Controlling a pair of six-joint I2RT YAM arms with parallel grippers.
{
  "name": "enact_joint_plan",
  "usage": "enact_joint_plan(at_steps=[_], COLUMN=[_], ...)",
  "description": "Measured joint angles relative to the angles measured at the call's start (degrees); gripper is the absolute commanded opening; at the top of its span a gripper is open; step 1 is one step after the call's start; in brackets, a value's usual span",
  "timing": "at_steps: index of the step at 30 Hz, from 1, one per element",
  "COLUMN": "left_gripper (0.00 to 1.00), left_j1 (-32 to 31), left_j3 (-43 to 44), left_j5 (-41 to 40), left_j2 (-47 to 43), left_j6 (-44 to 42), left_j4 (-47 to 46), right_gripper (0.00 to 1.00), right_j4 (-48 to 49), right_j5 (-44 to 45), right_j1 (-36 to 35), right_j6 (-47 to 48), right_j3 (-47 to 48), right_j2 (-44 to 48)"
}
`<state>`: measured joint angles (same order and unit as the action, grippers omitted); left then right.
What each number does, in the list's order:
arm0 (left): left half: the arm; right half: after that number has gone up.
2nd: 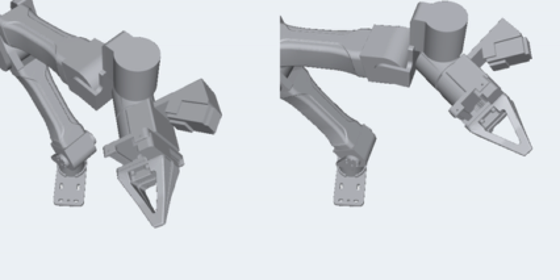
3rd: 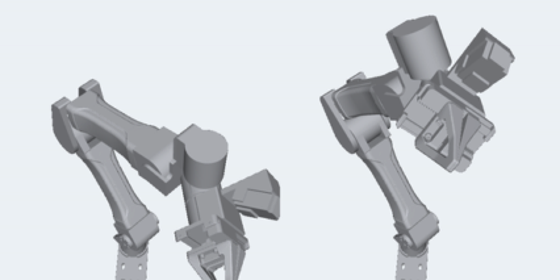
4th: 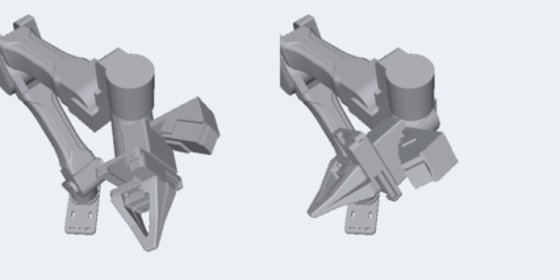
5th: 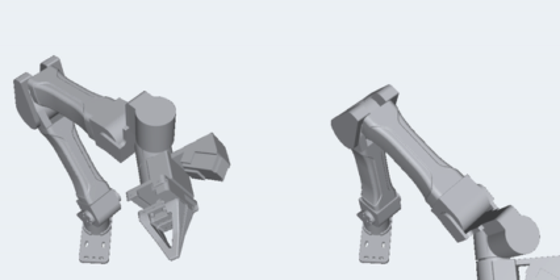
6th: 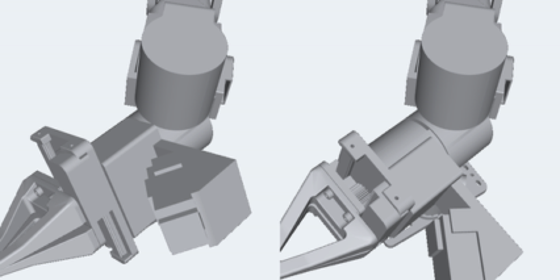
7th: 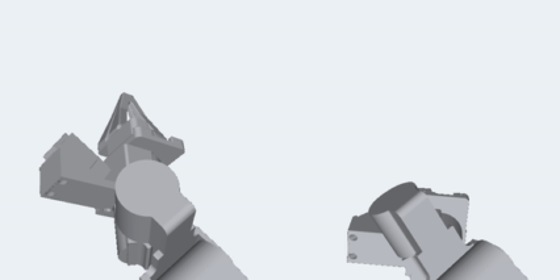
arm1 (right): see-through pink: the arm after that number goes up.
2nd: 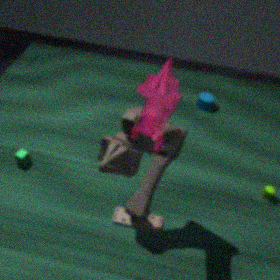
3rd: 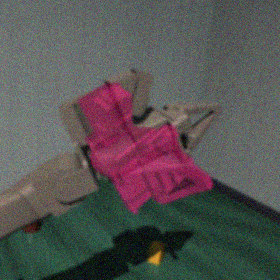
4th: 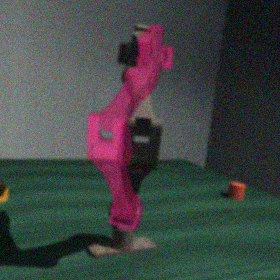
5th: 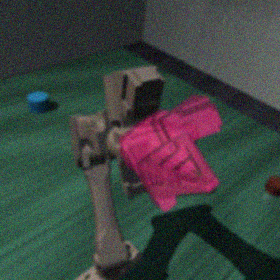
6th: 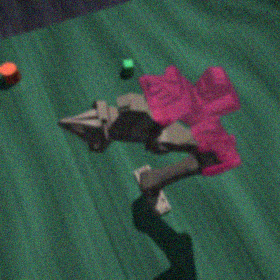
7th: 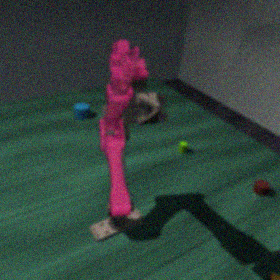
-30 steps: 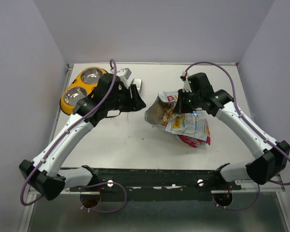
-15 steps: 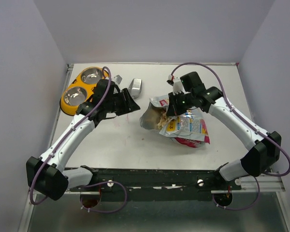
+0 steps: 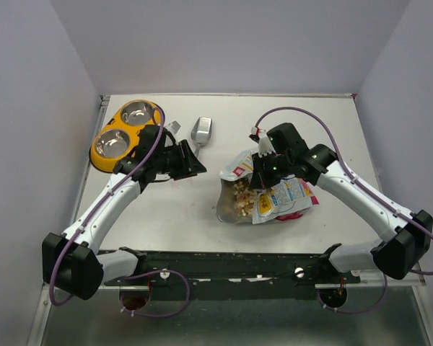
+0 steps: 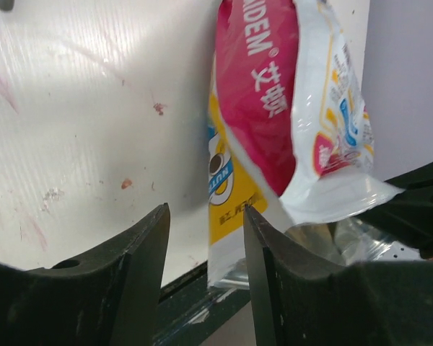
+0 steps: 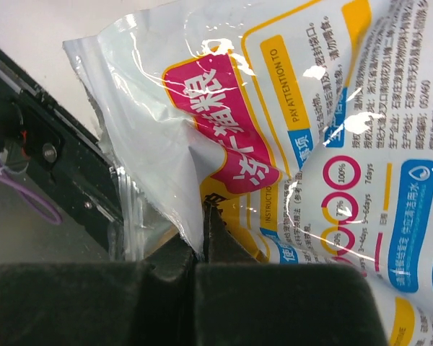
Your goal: Serve the pet food
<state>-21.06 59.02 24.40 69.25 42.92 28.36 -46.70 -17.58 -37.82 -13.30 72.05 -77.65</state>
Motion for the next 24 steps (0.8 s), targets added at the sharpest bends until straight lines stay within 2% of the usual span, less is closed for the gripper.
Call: enact_joint_plan(at_steps=[7,11,16,21,24], left_gripper=[0.66,0.64,0.64,0.79,0.81], left_j1=[0.3,1.5,5.3,10.4,12.8], left_j3=[-4.4,-3.2,4.5,6.7,6.8], left_j5=[-0.2,-1.7,0.9,7.0,8.3], left_j2=[-2.9,-2.0,11.2,22.8,25.9], left_j6=[-3.0,-6.8,-10.8,-11.8,-11.3], left_j4=[3.1,3.7,3.2,-3.0,-6.5], right_gripper=[0.01,0.01,0.01,0.01,0.01], right_j4=[-2.5,-5.0,-7.9,-9.2,-9.6], right_j5=[6.6,9.6,11.0,11.1,11.2], right_j1=[-0.2,-0.2,-0.2,-0.2,-0.2], right_j6=[-7.2,-10.5,-11.5,-11.1,-10.7], right_j3=[1.2,3.3,5.9,6.8,7.0], right_j2=[1.3,1.3,1.3,1.4,2.3])
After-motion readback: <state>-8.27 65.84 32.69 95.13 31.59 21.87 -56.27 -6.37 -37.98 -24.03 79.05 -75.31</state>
